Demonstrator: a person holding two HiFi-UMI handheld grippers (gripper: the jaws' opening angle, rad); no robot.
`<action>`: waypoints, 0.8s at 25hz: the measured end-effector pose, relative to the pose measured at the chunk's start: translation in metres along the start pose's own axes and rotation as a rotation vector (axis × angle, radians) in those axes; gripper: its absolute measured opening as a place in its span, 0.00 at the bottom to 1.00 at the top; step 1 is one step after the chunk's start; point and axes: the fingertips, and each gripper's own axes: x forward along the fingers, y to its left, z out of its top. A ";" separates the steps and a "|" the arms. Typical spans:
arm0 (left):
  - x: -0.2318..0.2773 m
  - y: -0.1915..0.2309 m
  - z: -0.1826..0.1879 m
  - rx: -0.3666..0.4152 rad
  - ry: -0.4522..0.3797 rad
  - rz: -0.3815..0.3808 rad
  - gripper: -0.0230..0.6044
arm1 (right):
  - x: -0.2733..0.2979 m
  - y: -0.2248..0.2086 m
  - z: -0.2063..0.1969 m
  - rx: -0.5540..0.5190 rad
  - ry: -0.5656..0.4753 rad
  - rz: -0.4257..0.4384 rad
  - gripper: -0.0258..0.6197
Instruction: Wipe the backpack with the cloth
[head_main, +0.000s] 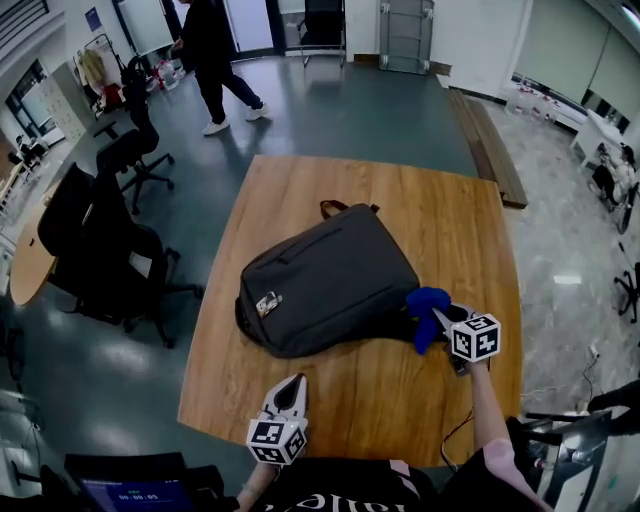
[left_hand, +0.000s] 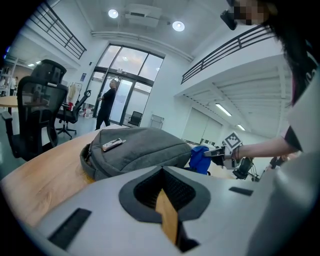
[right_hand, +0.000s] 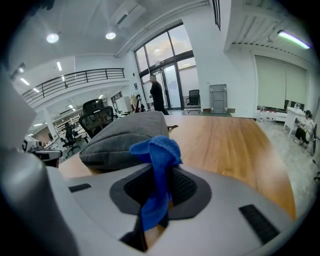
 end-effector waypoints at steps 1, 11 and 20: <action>0.001 0.001 -0.001 0.000 0.001 0.007 0.04 | -0.002 -0.008 0.000 -0.001 0.002 -0.009 0.14; -0.003 0.022 -0.001 -0.012 -0.004 0.083 0.04 | 0.002 -0.038 0.002 0.014 0.049 -0.011 0.14; -0.013 0.044 -0.007 -0.022 0.017 0.114 0.04 | 0.048 -0.011 0.038 0.001 0.078 0.097 0.14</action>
